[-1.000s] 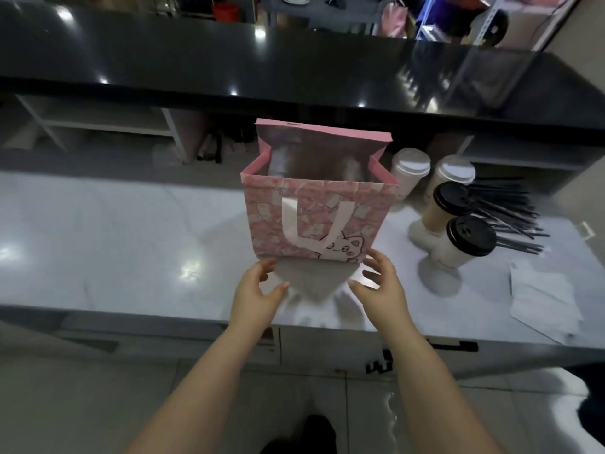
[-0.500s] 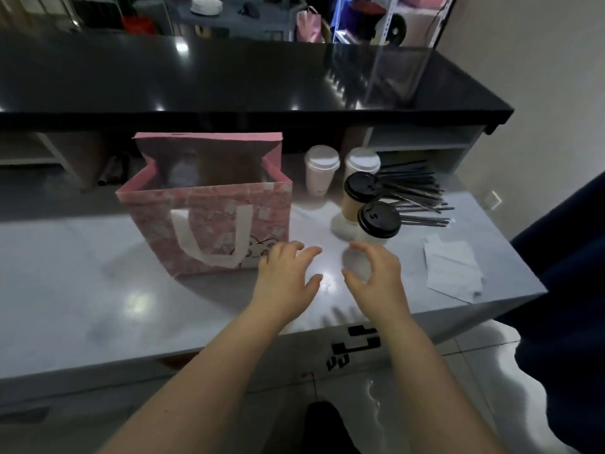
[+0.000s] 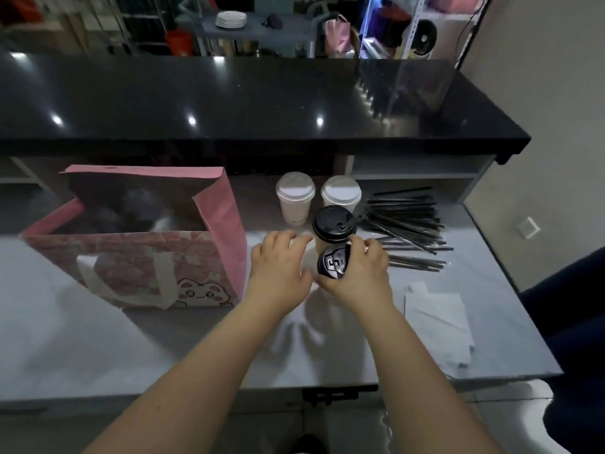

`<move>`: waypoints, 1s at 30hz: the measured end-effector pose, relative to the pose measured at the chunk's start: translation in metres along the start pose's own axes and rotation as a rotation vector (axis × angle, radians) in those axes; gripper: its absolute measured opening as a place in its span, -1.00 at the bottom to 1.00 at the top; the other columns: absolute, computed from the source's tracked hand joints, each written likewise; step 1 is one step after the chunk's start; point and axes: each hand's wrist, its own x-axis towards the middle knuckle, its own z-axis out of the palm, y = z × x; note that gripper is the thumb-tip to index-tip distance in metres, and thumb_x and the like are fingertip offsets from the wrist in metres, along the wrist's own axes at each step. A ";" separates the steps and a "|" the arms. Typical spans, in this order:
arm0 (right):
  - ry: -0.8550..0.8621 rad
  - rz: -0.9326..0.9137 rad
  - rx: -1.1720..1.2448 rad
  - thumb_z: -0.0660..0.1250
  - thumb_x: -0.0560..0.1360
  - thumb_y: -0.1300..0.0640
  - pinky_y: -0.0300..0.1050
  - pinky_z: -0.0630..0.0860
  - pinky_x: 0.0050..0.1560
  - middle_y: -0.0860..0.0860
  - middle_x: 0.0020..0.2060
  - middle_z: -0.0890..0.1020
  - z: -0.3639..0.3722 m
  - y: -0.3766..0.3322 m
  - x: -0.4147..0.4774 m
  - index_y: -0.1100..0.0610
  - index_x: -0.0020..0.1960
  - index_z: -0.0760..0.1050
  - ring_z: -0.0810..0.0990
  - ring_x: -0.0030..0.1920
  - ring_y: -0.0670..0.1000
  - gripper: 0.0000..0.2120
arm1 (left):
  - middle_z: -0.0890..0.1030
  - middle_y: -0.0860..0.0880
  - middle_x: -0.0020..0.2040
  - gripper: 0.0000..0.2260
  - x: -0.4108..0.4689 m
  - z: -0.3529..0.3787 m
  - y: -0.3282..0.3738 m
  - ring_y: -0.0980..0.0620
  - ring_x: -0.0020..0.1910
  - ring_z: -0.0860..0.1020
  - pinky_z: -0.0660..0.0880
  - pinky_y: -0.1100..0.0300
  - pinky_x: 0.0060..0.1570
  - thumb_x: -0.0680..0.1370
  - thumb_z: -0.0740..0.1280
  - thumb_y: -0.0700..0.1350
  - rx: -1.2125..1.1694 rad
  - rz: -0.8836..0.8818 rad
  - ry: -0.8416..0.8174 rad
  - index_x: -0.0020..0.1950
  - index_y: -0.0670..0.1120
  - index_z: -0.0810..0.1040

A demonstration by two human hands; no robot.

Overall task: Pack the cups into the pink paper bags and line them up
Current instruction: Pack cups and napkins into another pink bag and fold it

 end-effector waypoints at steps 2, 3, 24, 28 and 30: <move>-0.045 -0.013 -0.024 0.50 0.26 -0.24 0.05 0.37 0.17 0.14 0.27 0.31 0.004 -0.003 0.005 0.11 0.38 0.23 0.31 0.28 0.24 -0.14 | 0.42 -0.01 0.35 -0.50 0.010 -0.004 0.003 -0.07 0.35 0.29 0.26 0.01 0.27 0.48 0.33 -0.04 0.016 -0.018 0.033 0.43 0.02 0.39; -0.060 -0.030 -0.033 0.50 0.28 -0.22 0.04 0.39 0.12 0.12 0.24 0.33 0.004 -0.003 0.005 0.10 0.35 0.24 0.34 0.25 0.23 -0.19 | 0.42 -0.01 0.35 -0.50 0.013 -0.005 0.004 -0.07 0.35 0.29 0.26 0.02 0.27 0.48 0.34 -0.05 0.017 -0.027 0.043 0.43 0.02 0.40; 0.036 -0.634 0.526 0.52 0.32 -0.06 -0.18 0.30 0.34 -0.17 0.28 0.34 -0.109 -0.108 0.058 -0.21 0.37 0.30 0.33 0.35 -0.09 -0.31 | 0.60 0.02 0.13 -0.65 0.009 -0.174 -0.095 0.03 0.15 0.50 0.38 0.18 0.17 0.45 0.44 -0.20 -0.087 -0.137 0.549 0.22 -0.02 0.57; 0.095 -0.658 0.633 0.50 0.32 -0.08 -0.20 0.34 0.34 -0.17 0.27 0.37 -0.085 -0.149 0.052 -0.16 0.38 0.33 0.36 0.33 -0.17 -0.32 | 0.58 0.08 0.00 -0.72 -0.020 -0.184 -0.158 0.03 0.05 0.53 0.52 0.09 0.11 0.42 0.48 -0.23 -0.090 -0.179 0.520 0.10 -0.02 0.61; 0.129 -0.680 0.618 0.49 0.33 -0.08 -0.13 0.36 0.36 -0.17 0.28 0.36 -0.080 -0.174 0.053 -0.15 0.39 0.32 0.35 0.34 -0.15 -0.32 | 0.57 0.12 -0.07 -0.75 -0.022 -0.191 -0.183 0.15 -0.03 0.49 0.49 0.27 0.10 0.39 0.51 -0.24 -0.079 -0.127 0.518 0.01 -0.01 0.63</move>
